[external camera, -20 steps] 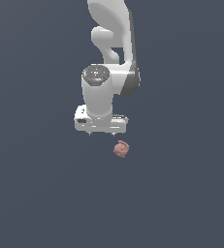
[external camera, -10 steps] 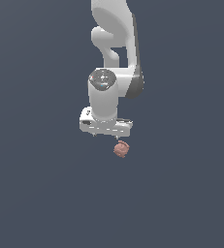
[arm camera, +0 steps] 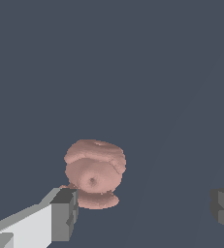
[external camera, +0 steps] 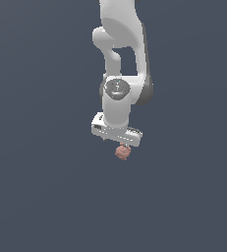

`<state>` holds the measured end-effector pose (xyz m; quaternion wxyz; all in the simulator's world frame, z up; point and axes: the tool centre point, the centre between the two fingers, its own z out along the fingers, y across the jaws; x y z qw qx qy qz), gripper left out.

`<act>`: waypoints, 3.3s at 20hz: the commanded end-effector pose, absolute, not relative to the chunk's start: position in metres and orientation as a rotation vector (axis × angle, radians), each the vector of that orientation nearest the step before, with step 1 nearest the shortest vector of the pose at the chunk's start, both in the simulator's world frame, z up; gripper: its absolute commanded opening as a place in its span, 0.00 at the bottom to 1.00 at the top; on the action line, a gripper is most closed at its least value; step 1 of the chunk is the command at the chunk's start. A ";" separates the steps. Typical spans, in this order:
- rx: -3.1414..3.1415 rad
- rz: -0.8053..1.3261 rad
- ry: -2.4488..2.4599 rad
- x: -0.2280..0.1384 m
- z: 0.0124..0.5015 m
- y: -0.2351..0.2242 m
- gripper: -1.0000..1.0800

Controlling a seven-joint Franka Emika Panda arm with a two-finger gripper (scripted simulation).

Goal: Pick up the object and move it to a goal position.

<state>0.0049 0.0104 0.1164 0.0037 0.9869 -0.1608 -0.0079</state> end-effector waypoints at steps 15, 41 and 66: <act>3.033 -0.001 -0.817 0.008 0.090 0.050 0.96; 3.031 0.000 -0.825 0.008 0.040 0.051 0.00; 3.034 -0.001 -0.825 -0.019 0.122 -0.053 0.00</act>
